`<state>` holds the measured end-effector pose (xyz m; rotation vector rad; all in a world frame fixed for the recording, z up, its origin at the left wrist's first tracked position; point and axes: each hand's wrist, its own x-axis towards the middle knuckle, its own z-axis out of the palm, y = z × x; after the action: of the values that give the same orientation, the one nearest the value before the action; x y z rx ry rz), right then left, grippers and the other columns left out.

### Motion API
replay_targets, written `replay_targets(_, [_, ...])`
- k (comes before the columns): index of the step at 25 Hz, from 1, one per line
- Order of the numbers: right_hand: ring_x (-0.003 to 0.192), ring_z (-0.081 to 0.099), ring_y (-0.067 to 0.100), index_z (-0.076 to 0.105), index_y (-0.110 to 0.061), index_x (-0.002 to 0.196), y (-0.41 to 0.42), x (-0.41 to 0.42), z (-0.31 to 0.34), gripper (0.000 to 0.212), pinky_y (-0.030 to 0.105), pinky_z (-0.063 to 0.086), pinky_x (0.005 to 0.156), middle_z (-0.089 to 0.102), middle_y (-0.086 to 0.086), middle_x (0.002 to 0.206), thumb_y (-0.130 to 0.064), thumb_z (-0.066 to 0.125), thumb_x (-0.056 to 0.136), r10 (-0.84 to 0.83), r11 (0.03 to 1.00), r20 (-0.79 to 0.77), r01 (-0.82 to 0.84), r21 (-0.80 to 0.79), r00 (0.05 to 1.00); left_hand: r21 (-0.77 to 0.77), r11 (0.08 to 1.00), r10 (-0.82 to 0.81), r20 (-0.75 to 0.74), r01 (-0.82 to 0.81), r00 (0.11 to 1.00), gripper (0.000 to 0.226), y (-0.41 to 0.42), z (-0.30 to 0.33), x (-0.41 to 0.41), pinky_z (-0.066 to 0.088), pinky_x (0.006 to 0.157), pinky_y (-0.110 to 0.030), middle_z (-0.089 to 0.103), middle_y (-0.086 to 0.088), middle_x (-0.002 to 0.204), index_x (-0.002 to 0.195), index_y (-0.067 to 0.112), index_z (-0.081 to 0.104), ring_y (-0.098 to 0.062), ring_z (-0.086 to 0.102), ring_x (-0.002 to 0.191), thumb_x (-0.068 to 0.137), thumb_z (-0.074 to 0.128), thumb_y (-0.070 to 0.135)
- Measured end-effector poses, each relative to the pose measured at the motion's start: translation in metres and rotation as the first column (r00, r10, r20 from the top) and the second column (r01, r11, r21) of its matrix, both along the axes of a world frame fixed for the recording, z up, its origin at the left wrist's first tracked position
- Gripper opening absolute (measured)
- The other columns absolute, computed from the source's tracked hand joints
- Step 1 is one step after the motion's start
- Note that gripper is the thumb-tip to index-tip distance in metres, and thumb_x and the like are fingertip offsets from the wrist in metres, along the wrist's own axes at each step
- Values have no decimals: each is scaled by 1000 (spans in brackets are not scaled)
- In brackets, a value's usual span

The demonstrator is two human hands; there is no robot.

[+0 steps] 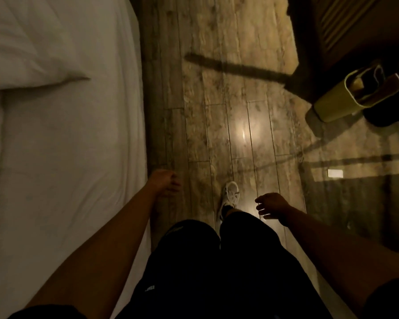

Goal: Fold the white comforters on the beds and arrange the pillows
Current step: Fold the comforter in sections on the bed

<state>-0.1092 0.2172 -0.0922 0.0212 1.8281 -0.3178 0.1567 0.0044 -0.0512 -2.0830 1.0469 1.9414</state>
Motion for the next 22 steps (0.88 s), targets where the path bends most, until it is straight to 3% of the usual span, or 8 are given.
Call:
replay_targets(5, [67,63,24,67,4,110,-142,-59,15,21,31,50,60,67,15,82,-6,55,96,134,987,36,-130,-91,990,-8,997,-81,122,83,989,16,-33,-10,-20,56,83,-50,67,-27,107,94,6,62,-37,66,85,100,49,14])
replay_targets(7, [69,65,23,66,2,112,-208,-70,20,20,30,55,61,68,14,86,-6,56,97,186,969,40,-176,-174,982,22,993,-114,163,112,980,10,-53,-14,-19,57,69,-40,67,-24,105,95,8,61,-35,67,82,99,52,12])
replay_targets(10, [81,67,27,66,0,112,-301,-77,25,22,35,57,75,69,18,99,-12,57,97,245,936,16,-232,-263,969,109,994,-6,178,-14,984,9,-94,-19,-23,52,46,-27,64,-18,87,93,5,58,-28,61,67,98,52,5])
replay_targets(13, [83,65,28,66,-1,111,-386,-87,26,21,35,56,76,67,19,100,-13,55,98,257,925,5,-245,-289,966,158,977,122,143,-144,982,12,-156,-31,-32,54,49,-31,62,-19,86,106,-1,58,-30,59,67,100,50,6])
replay_targets(16, [78,65,25,66,0,111,-442,-102,19,20,32,55,69,68,18,98,-12,57,97,258,942,5,-250,-223,966,198,952,214,111,-233,970,21,-228,-37,-52,52,66,-38,63,-20,93,110,-2,56,-30,60,72,101,47,16])
replay_targets(19, [71,65,24,67,0,110,-476,-116,11,19,31,55,65,68,16,90,-9,57,96,288,954,-16,-288,-86,958,173,939,293,48,-297,955,19,-306,-30,-80,52,76,-43,63,-17,86,106,1,55,-30,60,72,102,45,17])
replay_targets(22, [64,63,24,68,2,106,-514,-137,10,17,30,53,56,67,13,80,-5,57,96,302,953,-49,-301,19,952,112,938,332,-10,-329,943,27,-392,-21,-104,55,72,-44,65,-23,98,116,-1,56,-32,63,75,101,48,19])
